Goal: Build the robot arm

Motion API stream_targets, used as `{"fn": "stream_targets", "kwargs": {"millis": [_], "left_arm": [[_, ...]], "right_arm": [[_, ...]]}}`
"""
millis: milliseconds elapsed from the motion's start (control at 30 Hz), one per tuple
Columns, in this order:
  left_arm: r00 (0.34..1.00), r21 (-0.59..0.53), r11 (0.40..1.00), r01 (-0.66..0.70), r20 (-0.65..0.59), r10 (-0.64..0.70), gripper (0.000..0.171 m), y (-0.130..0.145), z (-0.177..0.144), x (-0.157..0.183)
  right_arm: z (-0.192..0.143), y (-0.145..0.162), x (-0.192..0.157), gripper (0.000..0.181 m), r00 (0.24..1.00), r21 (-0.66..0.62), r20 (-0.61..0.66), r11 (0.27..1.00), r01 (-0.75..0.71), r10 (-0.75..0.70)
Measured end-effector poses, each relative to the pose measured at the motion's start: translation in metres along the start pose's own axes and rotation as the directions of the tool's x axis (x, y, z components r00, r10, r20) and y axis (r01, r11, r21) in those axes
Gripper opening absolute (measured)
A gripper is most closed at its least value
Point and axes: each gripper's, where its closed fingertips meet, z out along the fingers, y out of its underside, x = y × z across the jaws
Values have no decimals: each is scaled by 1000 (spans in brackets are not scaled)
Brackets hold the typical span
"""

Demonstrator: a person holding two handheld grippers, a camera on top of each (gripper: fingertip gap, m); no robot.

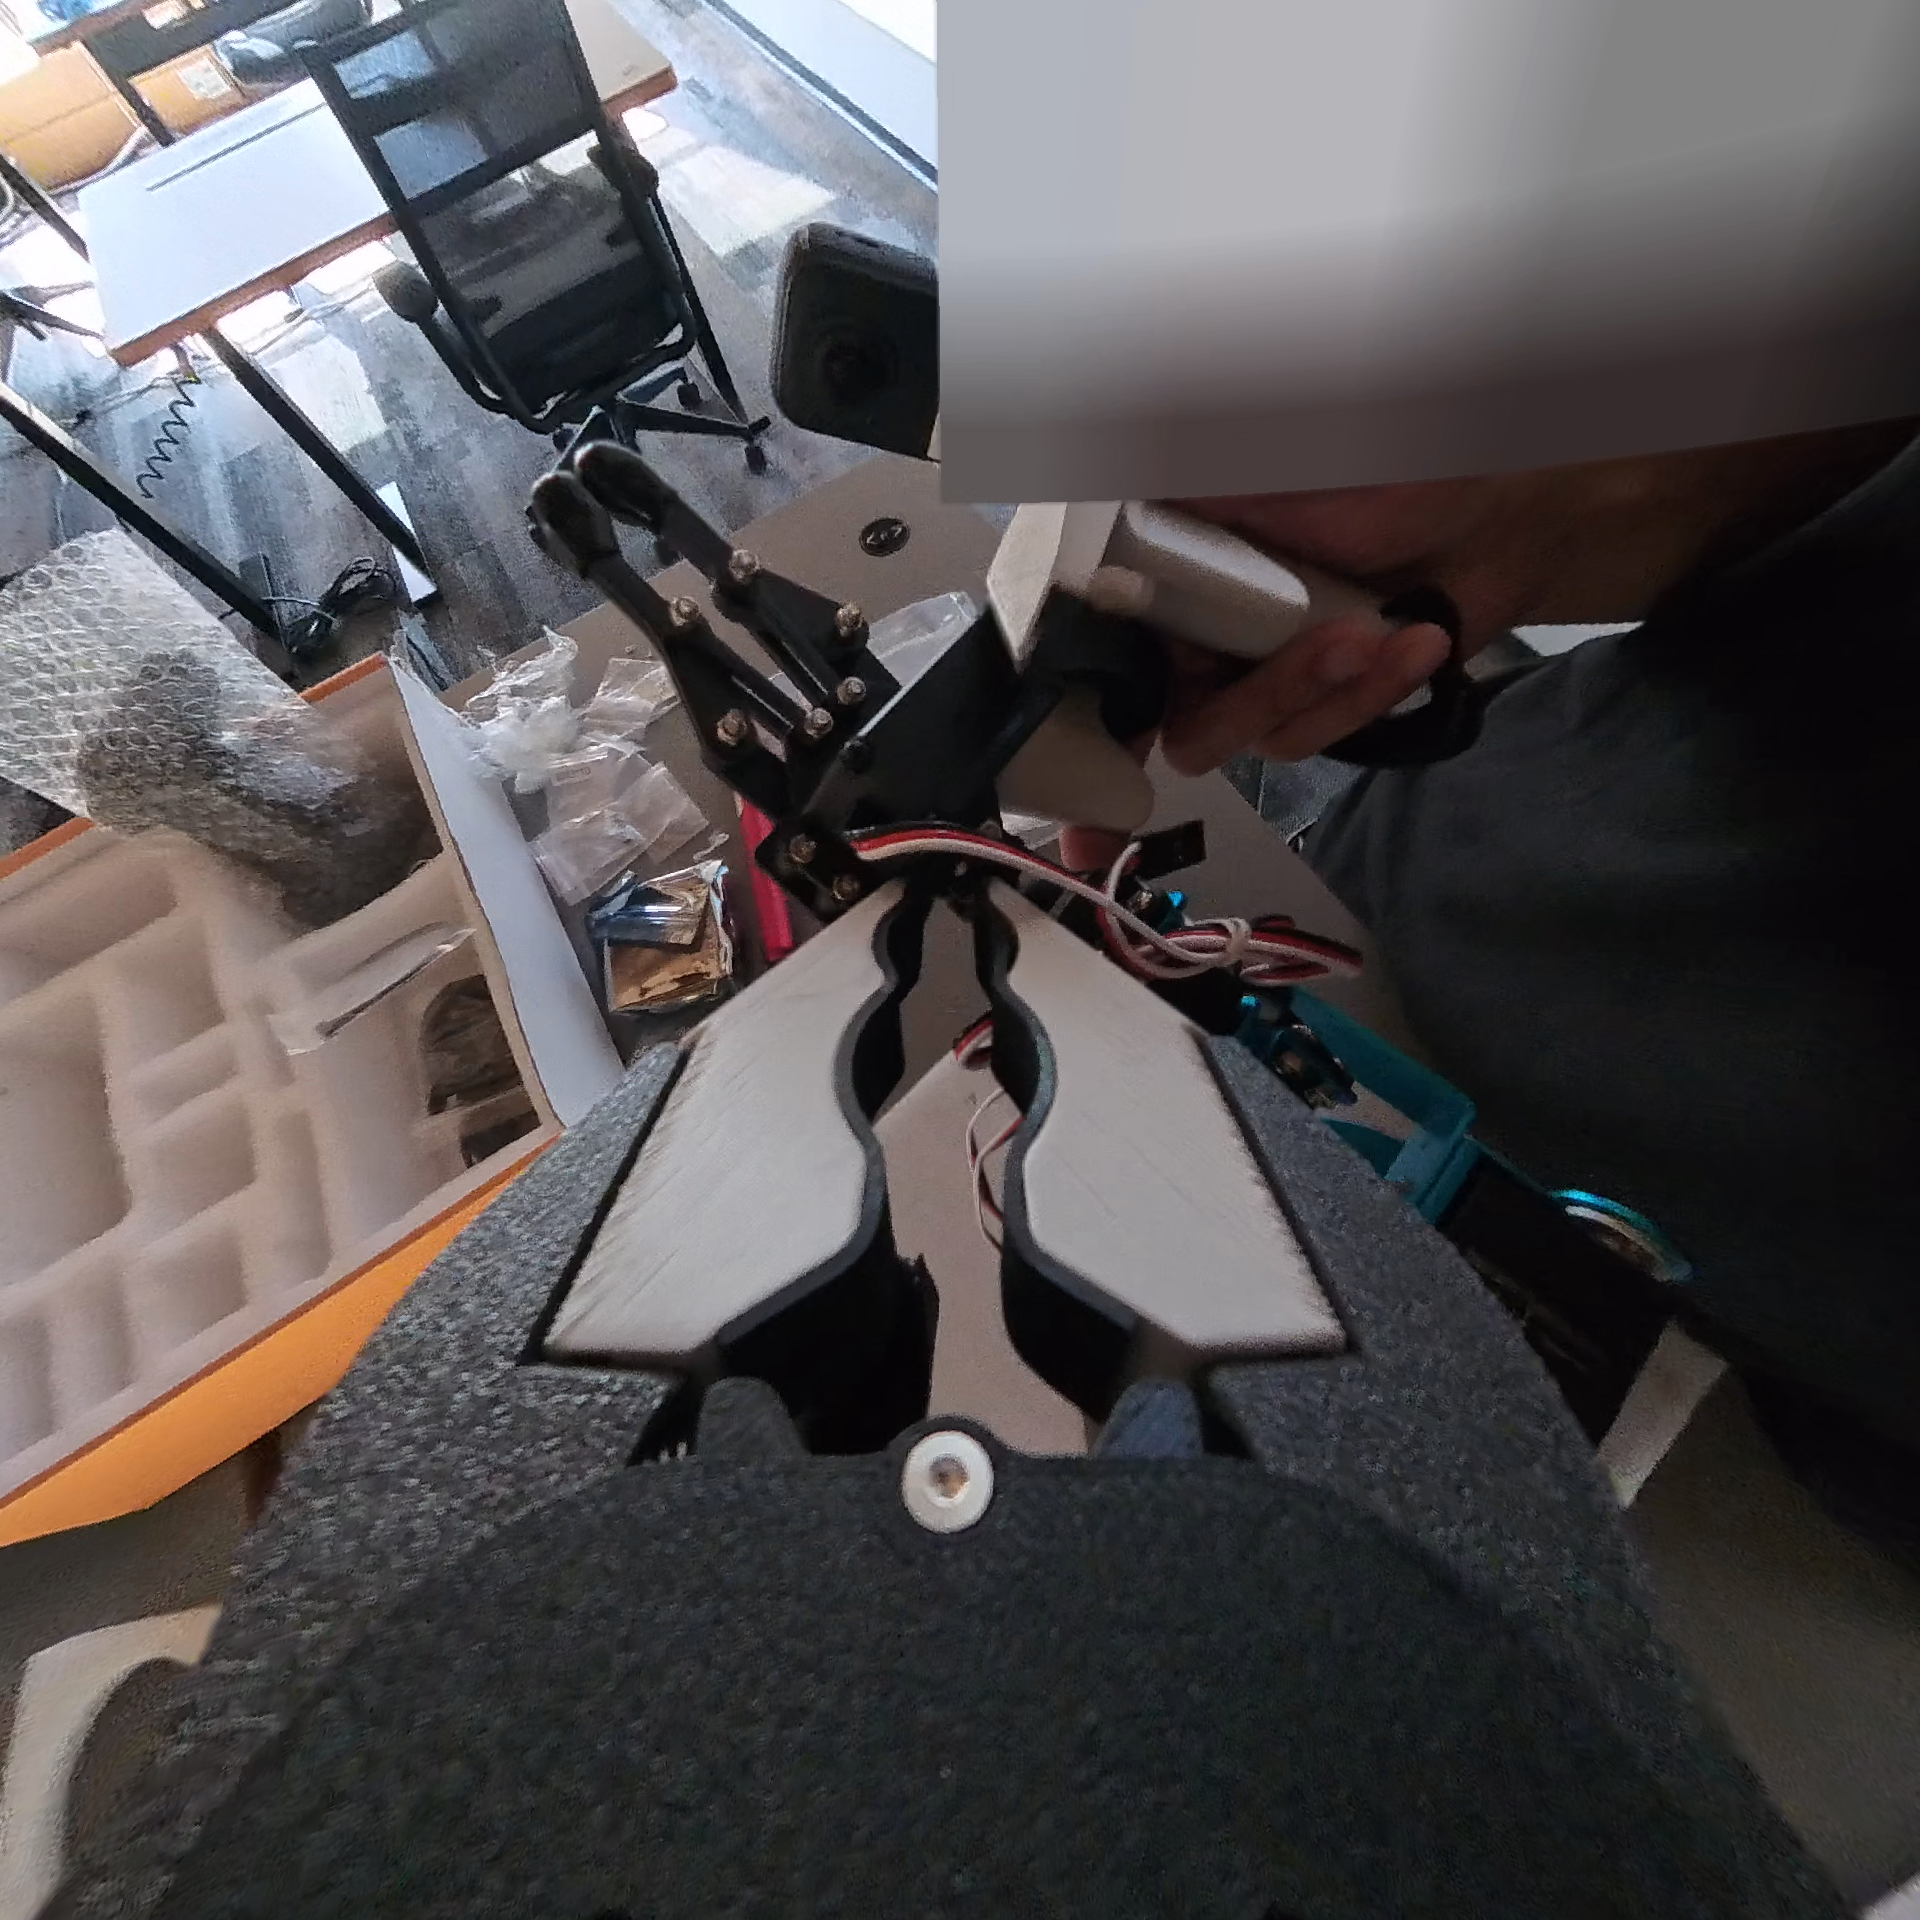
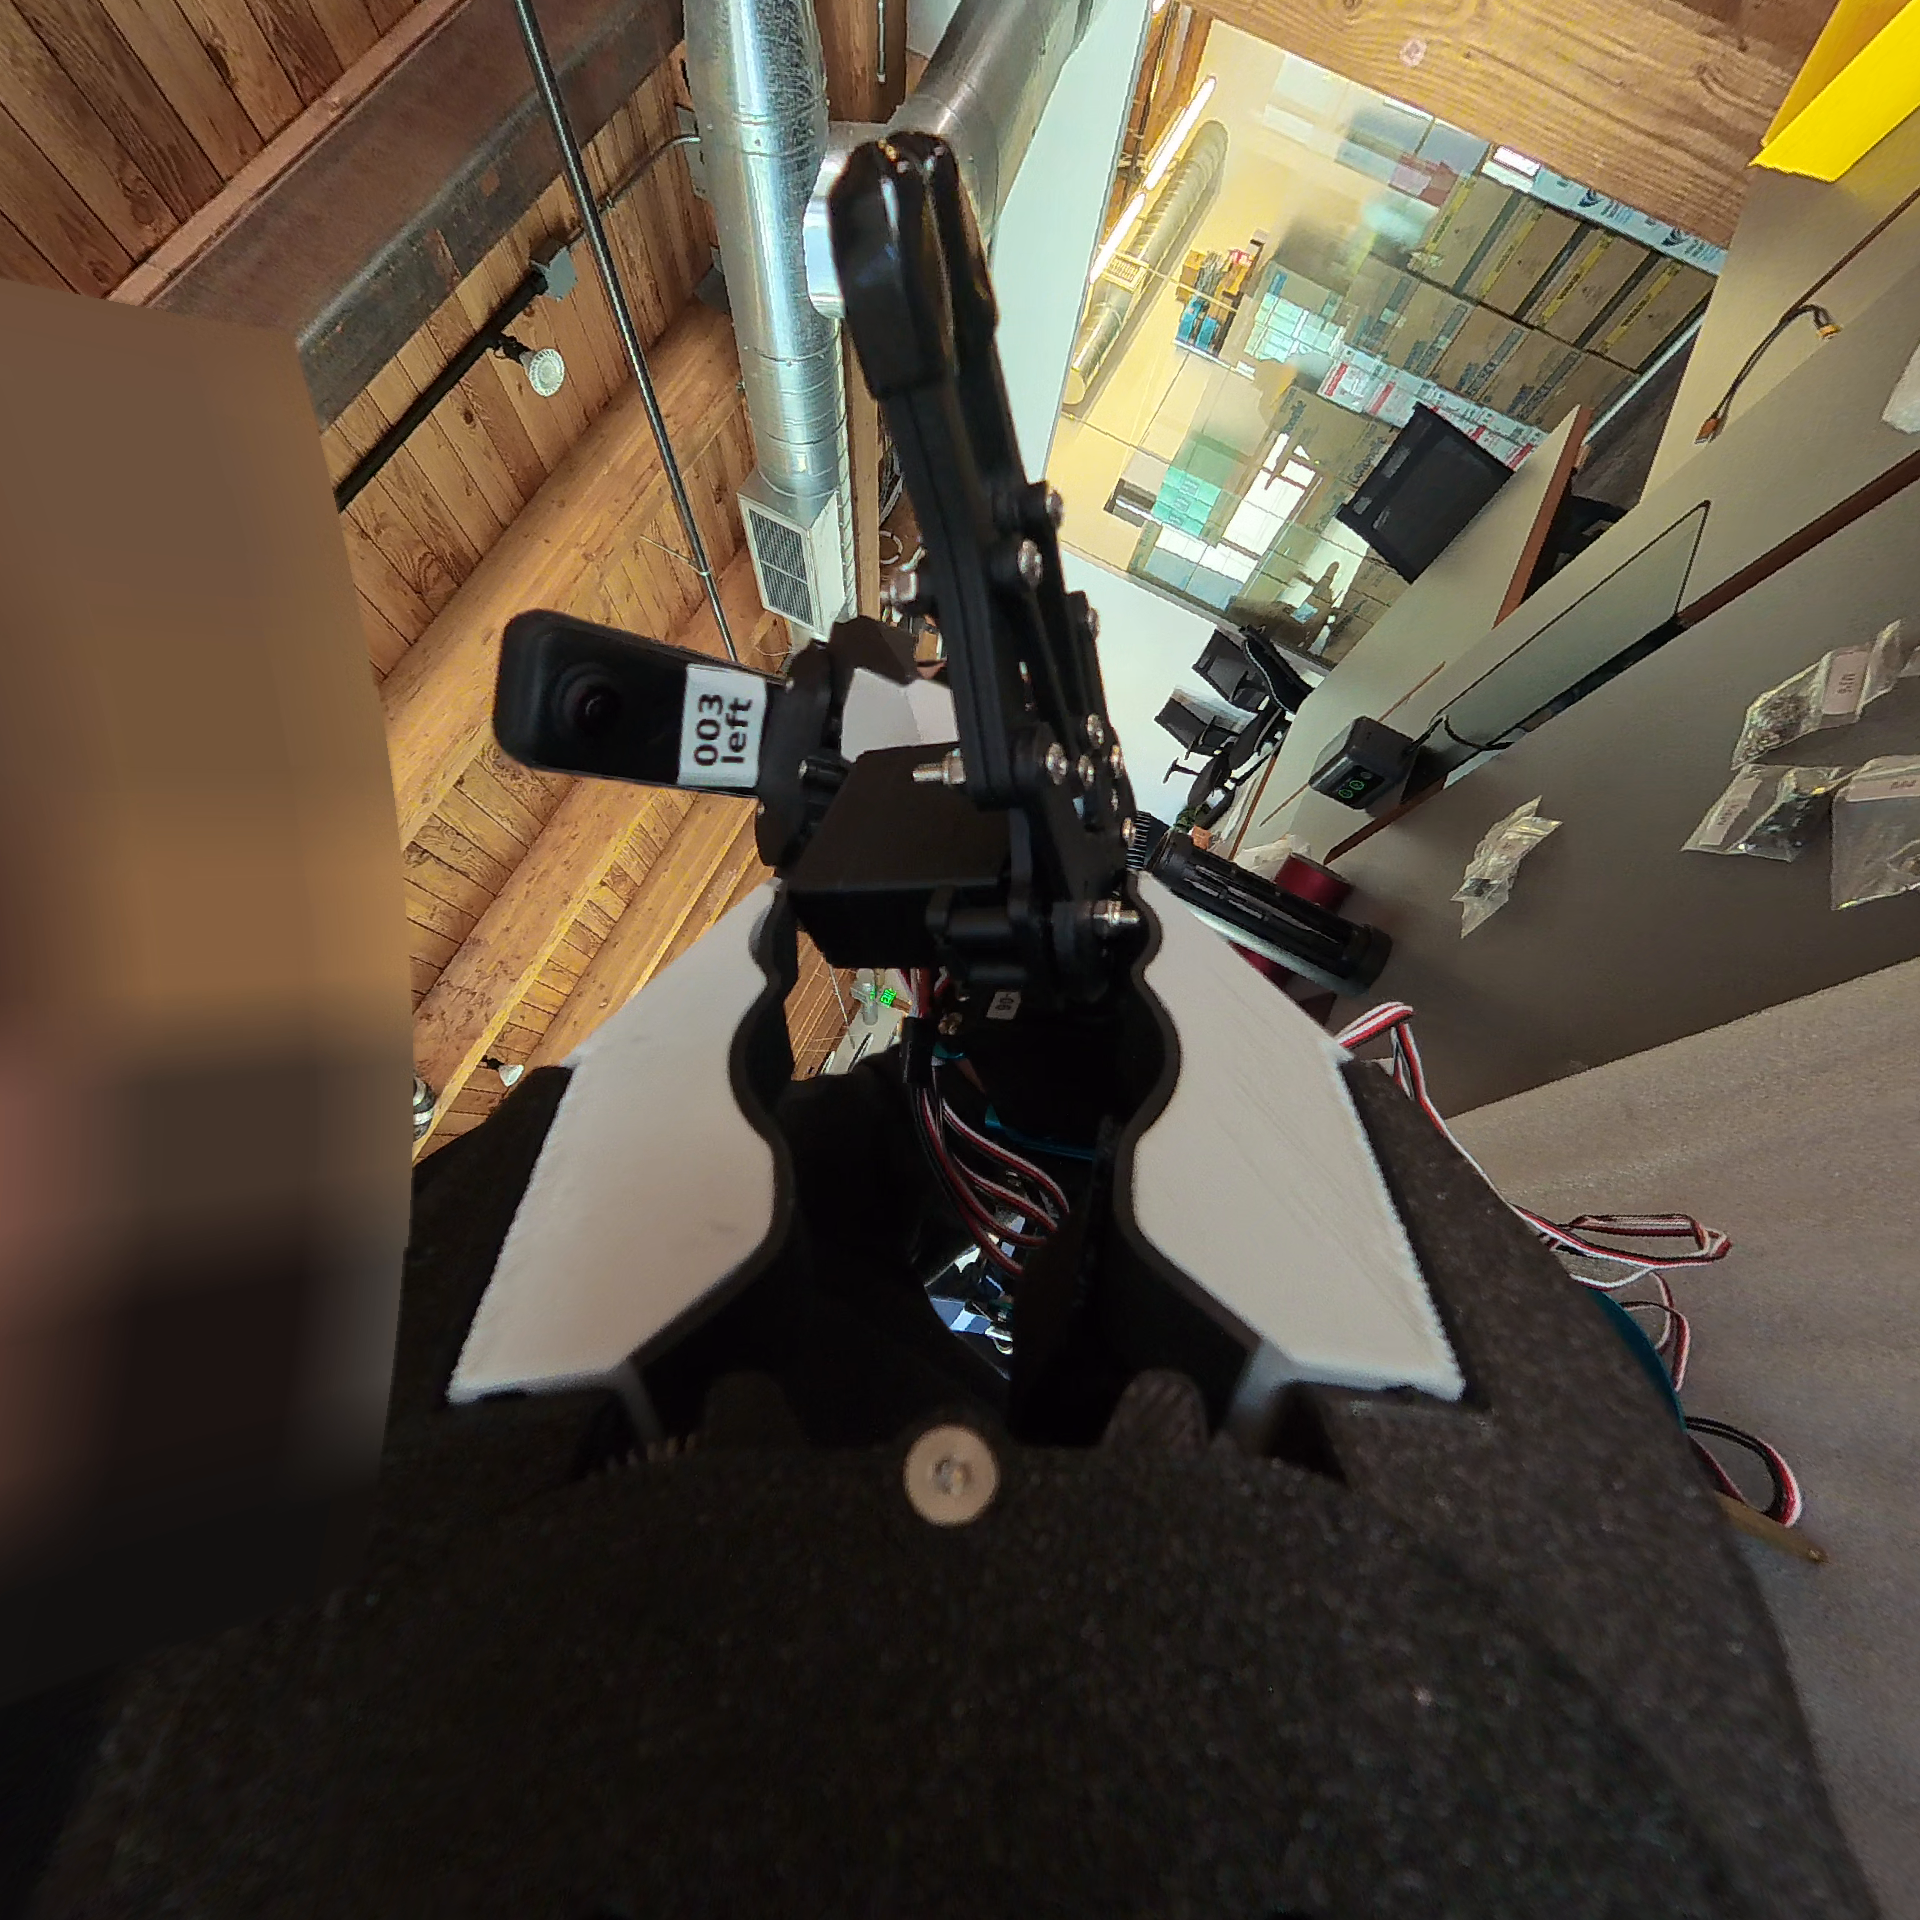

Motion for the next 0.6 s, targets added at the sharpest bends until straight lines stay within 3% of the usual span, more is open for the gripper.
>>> {"fn": "stream_targets", "kwargs": {"millis": [300, 433, 600], "left_arm": [[986, 92, 985, 149, 65, -155, 15, 16, -22, -23], [957, 163, 963, 212, 166, -239, 17, 24, -44, -38], [855, 94, 943, 320, 400, -330, 21, 87, -46, -71]], "right_arm": [[-1, -1, 1, 61, 1000, -4, 1, 1000, -2, 2], [1, 0, 0, 61, 1000, -16, 2, 1000, 5, -5], [-4, 0, -1, 61, 1000, -16, 13, 1000, 11, -11]]}}
